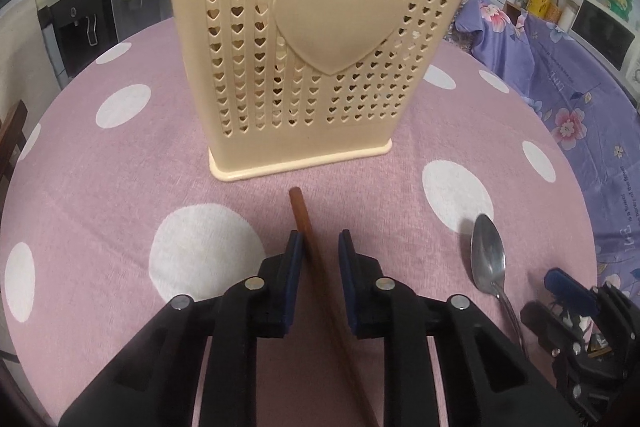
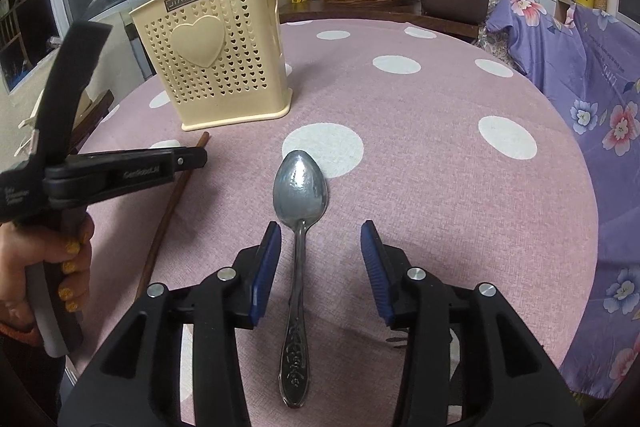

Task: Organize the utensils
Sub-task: 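Close the right tool on the steel spoon while the left tool grasps the chopstick, then lift the spoon and chopstick with both tools up over the beige holder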

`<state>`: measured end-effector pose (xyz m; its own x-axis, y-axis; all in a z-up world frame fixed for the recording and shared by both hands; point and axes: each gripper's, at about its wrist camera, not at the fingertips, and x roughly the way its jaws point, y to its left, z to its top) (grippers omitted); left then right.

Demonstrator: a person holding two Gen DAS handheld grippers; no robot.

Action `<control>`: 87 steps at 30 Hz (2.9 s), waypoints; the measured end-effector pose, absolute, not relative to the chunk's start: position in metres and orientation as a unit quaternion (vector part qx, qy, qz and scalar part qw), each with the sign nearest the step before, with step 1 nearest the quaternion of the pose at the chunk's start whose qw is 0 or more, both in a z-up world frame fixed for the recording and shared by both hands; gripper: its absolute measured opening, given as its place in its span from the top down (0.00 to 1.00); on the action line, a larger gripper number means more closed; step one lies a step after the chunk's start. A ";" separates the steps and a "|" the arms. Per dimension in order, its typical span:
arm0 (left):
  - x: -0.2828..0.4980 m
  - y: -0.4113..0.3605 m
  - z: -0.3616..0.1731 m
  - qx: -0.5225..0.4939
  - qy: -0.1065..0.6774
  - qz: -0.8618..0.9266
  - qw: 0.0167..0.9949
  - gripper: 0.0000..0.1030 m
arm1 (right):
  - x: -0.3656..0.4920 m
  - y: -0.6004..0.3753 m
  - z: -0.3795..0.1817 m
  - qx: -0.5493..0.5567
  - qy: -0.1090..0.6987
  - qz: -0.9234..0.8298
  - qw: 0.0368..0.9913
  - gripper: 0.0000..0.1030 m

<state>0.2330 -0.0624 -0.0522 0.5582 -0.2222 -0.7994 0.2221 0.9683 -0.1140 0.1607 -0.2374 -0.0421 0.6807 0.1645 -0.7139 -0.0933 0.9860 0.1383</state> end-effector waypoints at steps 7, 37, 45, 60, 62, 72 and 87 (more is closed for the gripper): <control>0.241 -0.059 -0.052 -0.008 0.455 -0.123 0.882 0.90 | 0.165 -0.234 -0.041 0.044 0.395 0.076 0.914 0.58; 0.238 -0.049 -0.052 -0.024 0.452 -0.134 0.881 0.90 | 0.227 -0.199 -0.053 -0.030 0.446 0.097 0.889 0.63; 0.239 -0.048 -0.051 -0.027 0.453 -0.134 0.881 0.91 | 0.222 -0.199 -0.045 -0.013 0.435 0.112 0.893 0.63; 0.186 -0.018 0.032 -0.062 0.351 -0.181 0.917 0.92 | 0.189 -0.213 0.032 0.054 0.364 0.169 0.915 0.63; 0.175 -0.013 0.047 -0.065 0.331 -0.190 0.922 0.92 | 0.185 -0.215 0.041 0.063 0.357 0.178 0.915 0.63; 0.157 -0.014 0.083 -0.063 0.281 -0.206 0.935 0.92 | 0.173 -0.211 0.062 0.061 0.333 0.184 0.923 0.64; 0.147 -0.008 0.100 -0.062 0.252 -0.217 0.941 0.93 | 0.175 -0.205 0.064 0.059 0.332 0.184 0.923 0.64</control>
<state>0.1474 -0.0082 0.1001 0.7795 -0.4391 -0.4467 0.3764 0.8984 -0.2262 0.1747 -0.2050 0.0643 0.7123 0.3789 -0.5908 -0.3012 0.9253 0.2303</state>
